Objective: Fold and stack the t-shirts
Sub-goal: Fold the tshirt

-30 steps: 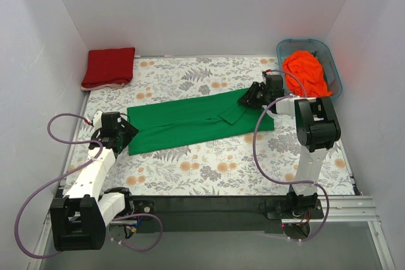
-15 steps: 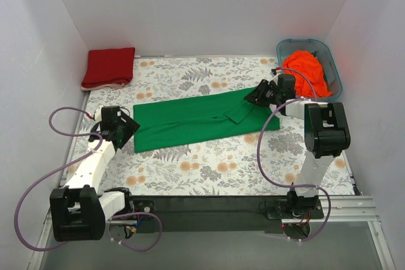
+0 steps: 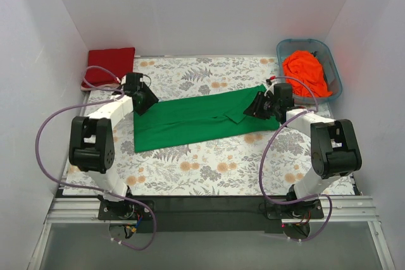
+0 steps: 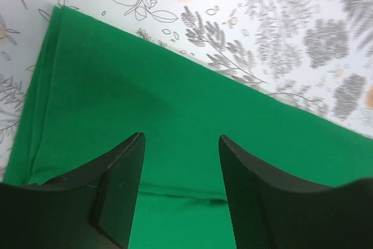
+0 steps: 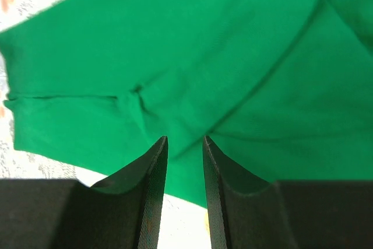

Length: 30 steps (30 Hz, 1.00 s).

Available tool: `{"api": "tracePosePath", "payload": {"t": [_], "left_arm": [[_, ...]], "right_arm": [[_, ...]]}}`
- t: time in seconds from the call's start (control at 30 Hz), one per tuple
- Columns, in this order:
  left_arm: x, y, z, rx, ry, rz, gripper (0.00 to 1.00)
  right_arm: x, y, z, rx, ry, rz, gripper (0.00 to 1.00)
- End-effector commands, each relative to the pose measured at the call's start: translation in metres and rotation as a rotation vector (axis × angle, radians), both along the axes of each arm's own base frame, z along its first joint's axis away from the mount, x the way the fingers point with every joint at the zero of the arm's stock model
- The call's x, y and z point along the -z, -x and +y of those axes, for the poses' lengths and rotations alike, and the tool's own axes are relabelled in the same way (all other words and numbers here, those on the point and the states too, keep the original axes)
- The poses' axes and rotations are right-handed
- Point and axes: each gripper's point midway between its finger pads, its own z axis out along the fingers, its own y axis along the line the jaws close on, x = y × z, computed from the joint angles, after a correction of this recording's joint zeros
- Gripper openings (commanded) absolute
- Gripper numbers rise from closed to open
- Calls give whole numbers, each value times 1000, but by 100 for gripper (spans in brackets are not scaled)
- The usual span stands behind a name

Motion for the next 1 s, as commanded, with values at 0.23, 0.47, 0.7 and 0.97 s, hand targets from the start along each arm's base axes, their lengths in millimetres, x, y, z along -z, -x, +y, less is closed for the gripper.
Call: {"api": "tracePosePath", "payload": {"t": [0.23, 0.47, 0.7, 0.97], "left_arm": [[59, 17, 13, -26, -85, 191, 52], [84, 89, 26, -110, -94, 360, 50], [80, 169, 2, -51, 54, 428, 49], [66, 242, -93, 240, 307, 561, 52]], "right_arm": [[43, 22, -3, -48, 70, 118, 37], [67, -1, -16, -62, 196, 154, 37], [65, -79, -2, -115, 204, 91, 37], [57, -148, 33, -207, 77, 33, 38]]}}
